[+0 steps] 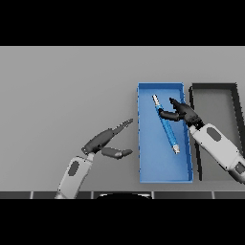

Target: Pick up the blue pipe and place it into the blue bin.

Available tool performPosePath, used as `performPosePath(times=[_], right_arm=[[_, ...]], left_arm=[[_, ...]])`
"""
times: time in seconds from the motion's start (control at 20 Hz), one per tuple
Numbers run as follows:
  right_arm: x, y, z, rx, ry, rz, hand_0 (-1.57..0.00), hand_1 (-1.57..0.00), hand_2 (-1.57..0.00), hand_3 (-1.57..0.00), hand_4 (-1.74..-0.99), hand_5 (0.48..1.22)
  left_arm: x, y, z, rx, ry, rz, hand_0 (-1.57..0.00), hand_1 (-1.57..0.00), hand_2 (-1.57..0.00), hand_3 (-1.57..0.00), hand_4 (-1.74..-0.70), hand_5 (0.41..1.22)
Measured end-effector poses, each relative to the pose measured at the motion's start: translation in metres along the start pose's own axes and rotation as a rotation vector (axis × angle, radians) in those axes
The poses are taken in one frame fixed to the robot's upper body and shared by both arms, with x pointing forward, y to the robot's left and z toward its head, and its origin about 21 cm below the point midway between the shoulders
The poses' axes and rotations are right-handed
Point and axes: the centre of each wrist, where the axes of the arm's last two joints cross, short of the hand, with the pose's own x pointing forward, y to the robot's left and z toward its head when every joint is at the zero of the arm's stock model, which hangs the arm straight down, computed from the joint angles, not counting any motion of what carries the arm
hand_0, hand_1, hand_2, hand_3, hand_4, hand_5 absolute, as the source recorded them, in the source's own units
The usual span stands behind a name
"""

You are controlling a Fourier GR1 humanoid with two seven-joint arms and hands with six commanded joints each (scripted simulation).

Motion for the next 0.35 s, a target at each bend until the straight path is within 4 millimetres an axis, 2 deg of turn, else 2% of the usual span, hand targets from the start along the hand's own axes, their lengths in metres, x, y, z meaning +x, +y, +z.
performPosePath(times=[0.2, 0.35], right_arm=[[-0.0022, -0.0009, 0.0019, 0.016, -0.011, 0.045, -0.02, -0.02, -0.02, 0.0, -1.084, 0.713], [-0.001, -0.0015, 0.0027, 0.024, -0.018, 0.065, -0.02, -0.02, -0.02, 0.0, -1.084, 0.714]], left_arm=[[0.0006, 0.0025, -0.0022, 0.001, 0.004, -0.002, 0.0, 0.0, 0.0, 0.0, -0.93, 0.496], [0.0031, -0.0042, -0.0042, -0.003, 0.004, 0.002, 0.0, 0.0, 0.0, 0.0, -0.93, 0.495]])
